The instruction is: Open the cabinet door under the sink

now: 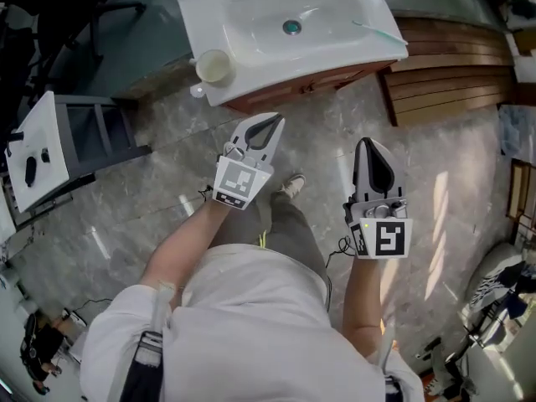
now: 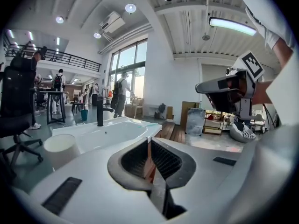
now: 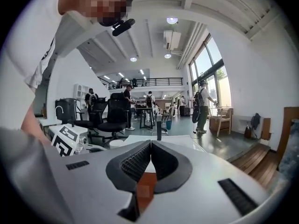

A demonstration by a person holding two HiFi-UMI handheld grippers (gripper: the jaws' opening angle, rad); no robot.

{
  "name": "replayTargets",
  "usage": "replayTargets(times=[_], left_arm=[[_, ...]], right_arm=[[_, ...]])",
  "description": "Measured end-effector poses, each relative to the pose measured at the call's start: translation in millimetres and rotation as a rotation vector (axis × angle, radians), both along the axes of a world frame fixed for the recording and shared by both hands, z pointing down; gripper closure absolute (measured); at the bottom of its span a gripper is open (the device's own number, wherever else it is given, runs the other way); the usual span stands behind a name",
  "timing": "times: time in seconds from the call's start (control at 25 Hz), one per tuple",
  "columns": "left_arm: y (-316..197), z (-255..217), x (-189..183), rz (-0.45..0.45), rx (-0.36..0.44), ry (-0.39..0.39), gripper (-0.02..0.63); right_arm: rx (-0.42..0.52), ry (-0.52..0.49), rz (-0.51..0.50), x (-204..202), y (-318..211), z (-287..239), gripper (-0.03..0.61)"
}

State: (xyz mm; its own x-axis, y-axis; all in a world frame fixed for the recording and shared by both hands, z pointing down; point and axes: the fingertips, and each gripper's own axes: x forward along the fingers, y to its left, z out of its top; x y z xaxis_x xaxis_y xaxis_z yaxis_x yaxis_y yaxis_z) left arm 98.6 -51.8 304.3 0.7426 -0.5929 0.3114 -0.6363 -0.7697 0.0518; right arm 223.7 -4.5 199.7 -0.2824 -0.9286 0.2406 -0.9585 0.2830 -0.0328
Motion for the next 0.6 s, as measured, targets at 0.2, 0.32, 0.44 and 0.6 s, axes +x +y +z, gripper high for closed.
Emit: replayTargets(times=[0.2,0.32,0.44,0.6], left_arm=[[-14.3,63.4,16.3,-0.014,-0.017,-0.008,0.585],[-26.9,113.6,28.0,-0.014,-0.019,-0.002,0.565],[-34.2,165.7,36.1,-0.005,-0.024,-0.003,0.563],[-40.3,229.5,46.9,0.025,-0.004,-0.008,0.546]], right_arm=[[-0.030,0.014,-0.046,1.9,-19.3,67.3,0.548],[-0.040,0.001,-0.059,3.2,-35.1,122.9,0.548],[-0.045,0.001,-0.092,-3.3,-43.3,178.0,0.546],[-0.024,-0.025,-0.133,-13.3,-46.1,238.5,0.546]])
